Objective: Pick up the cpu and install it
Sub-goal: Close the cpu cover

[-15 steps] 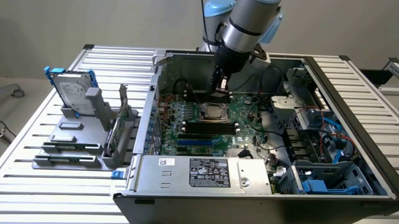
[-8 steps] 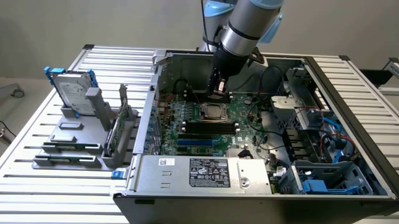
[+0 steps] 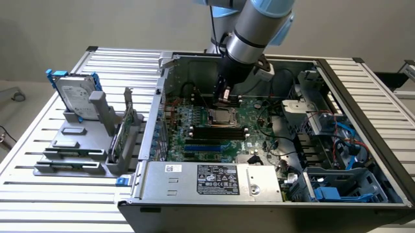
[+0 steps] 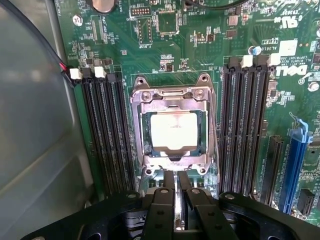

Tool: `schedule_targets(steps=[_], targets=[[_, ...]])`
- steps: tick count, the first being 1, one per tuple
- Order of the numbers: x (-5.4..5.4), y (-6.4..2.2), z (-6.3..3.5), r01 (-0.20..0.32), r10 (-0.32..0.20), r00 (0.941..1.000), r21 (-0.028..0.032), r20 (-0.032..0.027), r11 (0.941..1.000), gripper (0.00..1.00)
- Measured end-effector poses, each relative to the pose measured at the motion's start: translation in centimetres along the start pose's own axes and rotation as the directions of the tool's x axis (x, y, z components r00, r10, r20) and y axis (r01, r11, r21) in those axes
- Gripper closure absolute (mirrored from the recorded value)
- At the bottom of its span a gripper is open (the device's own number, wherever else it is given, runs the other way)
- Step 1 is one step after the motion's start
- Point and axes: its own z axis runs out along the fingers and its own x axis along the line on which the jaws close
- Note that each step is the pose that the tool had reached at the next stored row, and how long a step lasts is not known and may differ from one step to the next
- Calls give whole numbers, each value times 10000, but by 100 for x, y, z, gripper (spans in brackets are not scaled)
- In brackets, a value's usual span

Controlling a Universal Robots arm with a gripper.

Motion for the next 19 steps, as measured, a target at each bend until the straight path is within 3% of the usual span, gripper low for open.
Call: schedule_targets(steps=[5, 10, 17, 19], targets=[[-4, 11, 68, -2, 2, 10000, 41, 2, 10000, 82], [-6, 12, 97, -6, 6, 10000, 185, -6, 9998, 82], [-7, 28, 150, 43, -40, 9998, 209, -173, 9998, 82], [-9, 32, 167, 48, -44, 9998, 216, -190, 9998, 82]])
